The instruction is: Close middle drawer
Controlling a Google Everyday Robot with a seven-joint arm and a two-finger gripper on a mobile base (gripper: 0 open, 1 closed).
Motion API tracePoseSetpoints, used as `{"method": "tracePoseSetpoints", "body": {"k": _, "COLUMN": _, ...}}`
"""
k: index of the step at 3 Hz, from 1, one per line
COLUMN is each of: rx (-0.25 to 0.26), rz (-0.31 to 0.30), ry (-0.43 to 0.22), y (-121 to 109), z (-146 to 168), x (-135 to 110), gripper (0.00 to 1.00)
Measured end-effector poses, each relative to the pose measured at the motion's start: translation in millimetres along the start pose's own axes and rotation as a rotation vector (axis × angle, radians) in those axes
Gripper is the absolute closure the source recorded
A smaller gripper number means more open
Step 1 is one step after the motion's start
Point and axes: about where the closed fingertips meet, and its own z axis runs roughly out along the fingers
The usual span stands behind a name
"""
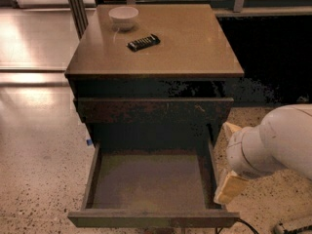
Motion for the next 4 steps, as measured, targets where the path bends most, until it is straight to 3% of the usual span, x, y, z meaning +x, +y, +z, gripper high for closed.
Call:
{"method": "tracePoseSetpoints", "body": {"k": 1, "rx": 0.0, "rz": 0.0, "ry": 0.0, "y": 0, "z": 0, "x": 0, "gripper": 0.0}}
{"method": "tracePoseSetpoints", "body": {"k": 4, "rx": -0.078, "rz": 0.059, "ry": -0.166, "y": 42, "z": 123, "x": 23, "gripper": 0.0}}
